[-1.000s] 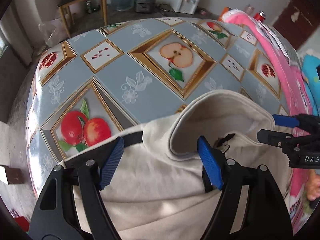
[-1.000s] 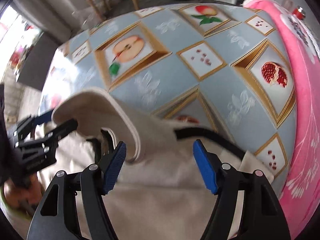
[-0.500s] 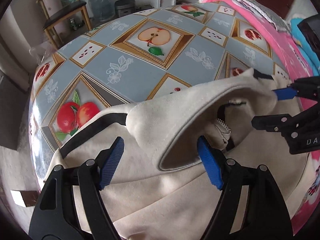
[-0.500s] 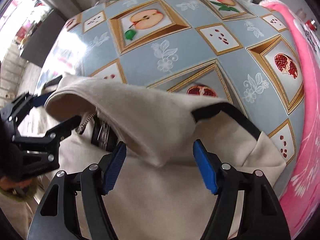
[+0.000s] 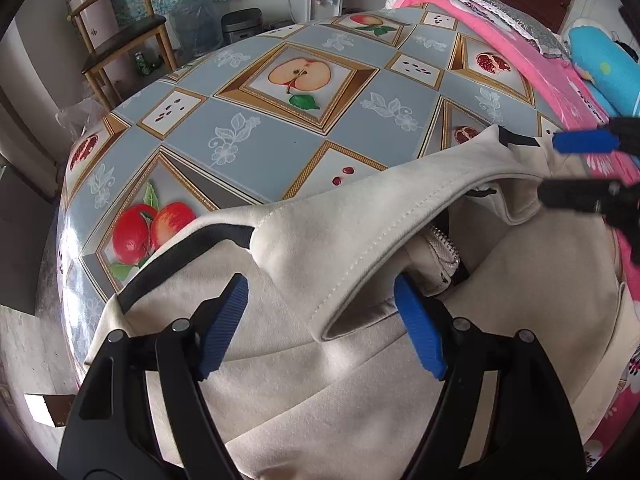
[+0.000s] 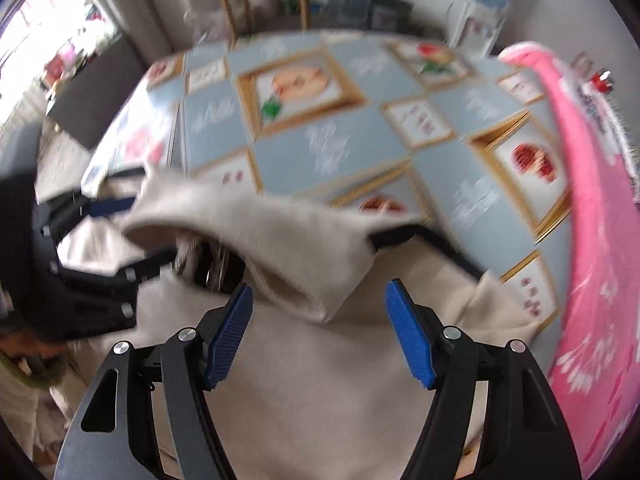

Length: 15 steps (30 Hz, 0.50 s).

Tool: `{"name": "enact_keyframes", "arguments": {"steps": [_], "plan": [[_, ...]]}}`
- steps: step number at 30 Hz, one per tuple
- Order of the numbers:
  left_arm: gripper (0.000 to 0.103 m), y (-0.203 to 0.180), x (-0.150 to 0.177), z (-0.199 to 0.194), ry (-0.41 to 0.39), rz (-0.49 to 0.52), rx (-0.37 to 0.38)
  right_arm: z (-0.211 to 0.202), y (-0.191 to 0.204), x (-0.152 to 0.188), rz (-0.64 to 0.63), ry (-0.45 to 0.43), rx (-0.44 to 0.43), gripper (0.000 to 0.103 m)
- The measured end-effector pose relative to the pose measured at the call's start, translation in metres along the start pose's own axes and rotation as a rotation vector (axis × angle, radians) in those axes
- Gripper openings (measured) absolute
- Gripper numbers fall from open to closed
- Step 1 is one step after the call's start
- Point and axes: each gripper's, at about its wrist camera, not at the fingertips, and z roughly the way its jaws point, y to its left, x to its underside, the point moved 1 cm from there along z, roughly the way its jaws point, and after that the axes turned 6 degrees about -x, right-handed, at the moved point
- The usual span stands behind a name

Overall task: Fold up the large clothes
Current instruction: 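Lift the hem with both tools and fold it toward the collar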

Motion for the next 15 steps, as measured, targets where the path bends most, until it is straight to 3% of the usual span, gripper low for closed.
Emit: {"name": "enact_keyframes", "arguments": {"steps": [8,13,15], "plan": [[0.072,0.005,-0.007,0.003,-0.001,-0.052,0.005,0.028,0.010,-0.015,-0.033,0.006,0.091,0.067],[0.072,0.005,-0.008,0.005,0.000,-0.041,0.003,0.036,0.011,-0.023,-0.020,-0.048,0.187,0.067],[0.072,0.006,-0.008,0.005,0.001,-0.044,0.004,0.031,0.014,-0.021,-0.021,-0.053,0.145,0.066]]}}
